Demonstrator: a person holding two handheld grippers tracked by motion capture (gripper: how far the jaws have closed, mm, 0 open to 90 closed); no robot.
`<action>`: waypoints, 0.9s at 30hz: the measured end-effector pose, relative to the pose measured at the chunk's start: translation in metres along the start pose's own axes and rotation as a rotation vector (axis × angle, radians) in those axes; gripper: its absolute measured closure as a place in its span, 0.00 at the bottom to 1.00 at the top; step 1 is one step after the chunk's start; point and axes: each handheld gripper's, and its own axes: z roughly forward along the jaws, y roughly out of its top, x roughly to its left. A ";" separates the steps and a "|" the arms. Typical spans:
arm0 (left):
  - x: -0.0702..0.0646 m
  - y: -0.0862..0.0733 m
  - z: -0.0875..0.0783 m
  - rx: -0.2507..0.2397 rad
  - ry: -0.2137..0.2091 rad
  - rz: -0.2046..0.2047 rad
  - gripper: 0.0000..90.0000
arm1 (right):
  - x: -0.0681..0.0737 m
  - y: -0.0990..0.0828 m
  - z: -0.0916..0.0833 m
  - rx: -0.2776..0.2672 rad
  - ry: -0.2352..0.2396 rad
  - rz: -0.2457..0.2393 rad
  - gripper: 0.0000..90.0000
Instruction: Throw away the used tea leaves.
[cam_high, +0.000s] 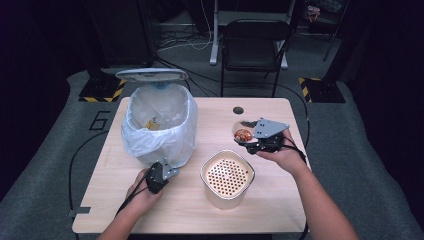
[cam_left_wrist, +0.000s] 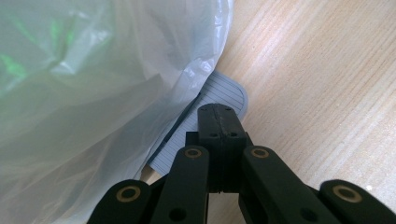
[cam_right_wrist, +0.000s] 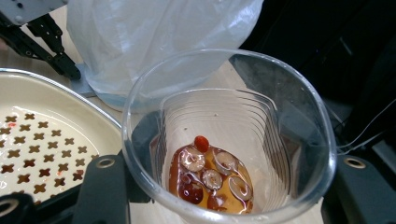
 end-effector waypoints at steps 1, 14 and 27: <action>0.000 0.000 0.000 0.000 0.000 -0.001 1.00 | 0.001 0.001 0.000 -0.002 -0.001 -0.012 0.44; 0.000 0.000 0.000 0.000 0.001 -0.002 1.00 | 0.024 0.005 -0.001 -0.033 -0.060 -0.255 0.43; 0.000 0.000 0.000 0.001 -0.005 -0.001 1.00 | 0.050 0.007 -0.002 -0.001 -0.124 -0.433 0.46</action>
